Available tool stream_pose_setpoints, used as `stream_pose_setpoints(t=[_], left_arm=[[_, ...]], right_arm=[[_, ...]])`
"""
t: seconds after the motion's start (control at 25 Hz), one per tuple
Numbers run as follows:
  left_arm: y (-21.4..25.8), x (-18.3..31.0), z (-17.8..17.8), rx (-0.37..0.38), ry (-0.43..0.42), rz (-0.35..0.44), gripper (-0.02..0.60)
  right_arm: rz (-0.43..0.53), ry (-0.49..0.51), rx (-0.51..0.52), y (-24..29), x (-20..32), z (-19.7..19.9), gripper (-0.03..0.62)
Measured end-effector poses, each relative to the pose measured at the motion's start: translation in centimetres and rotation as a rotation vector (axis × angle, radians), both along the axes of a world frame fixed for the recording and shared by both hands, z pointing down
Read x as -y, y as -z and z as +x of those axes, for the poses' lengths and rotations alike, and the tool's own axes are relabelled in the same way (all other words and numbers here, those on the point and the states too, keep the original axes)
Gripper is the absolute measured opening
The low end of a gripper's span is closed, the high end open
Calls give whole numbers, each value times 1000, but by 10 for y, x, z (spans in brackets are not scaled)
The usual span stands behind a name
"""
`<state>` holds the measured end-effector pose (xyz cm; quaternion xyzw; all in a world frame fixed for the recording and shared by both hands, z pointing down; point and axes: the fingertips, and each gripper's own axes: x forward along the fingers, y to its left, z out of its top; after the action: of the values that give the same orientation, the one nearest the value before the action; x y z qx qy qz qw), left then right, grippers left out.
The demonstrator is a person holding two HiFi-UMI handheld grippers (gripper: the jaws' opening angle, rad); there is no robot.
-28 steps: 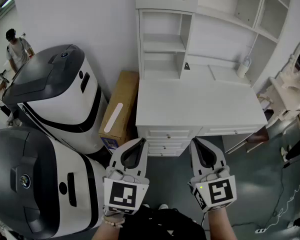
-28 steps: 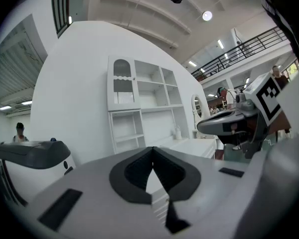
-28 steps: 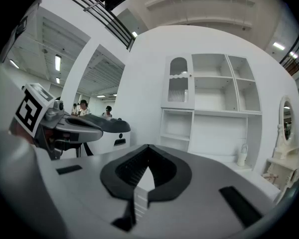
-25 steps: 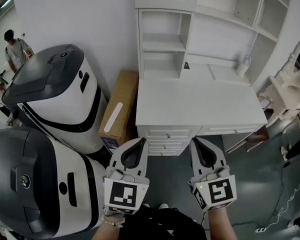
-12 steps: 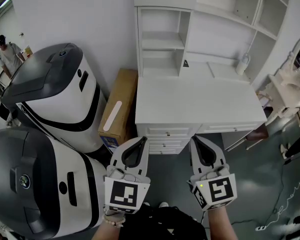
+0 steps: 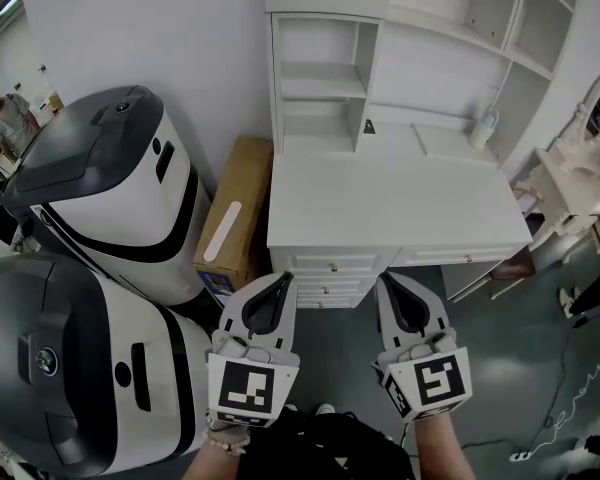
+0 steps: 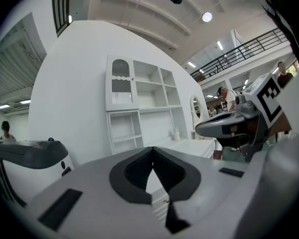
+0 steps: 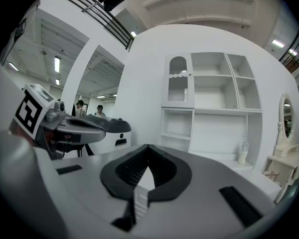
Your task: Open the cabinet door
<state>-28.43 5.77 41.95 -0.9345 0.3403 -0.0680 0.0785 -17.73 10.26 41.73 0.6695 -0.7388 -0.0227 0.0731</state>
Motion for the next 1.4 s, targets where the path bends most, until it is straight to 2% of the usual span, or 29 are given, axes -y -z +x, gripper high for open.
stream_pose_setpoints(t=[0.6, 1.04, 1.4], left_arm=[[7, -18, 26, 4, 27, 15, 0], [11, -50, 52, -3, 41, 30, 0], [9, -65, 64, -3, 38, 35, 0]], right_arm=[[20, 32, -2, 6, -15, 25, -1], [36, 55, -2, 5, -41, 51, 0], [42, 45, 13, 2, -55, 64, -1]])
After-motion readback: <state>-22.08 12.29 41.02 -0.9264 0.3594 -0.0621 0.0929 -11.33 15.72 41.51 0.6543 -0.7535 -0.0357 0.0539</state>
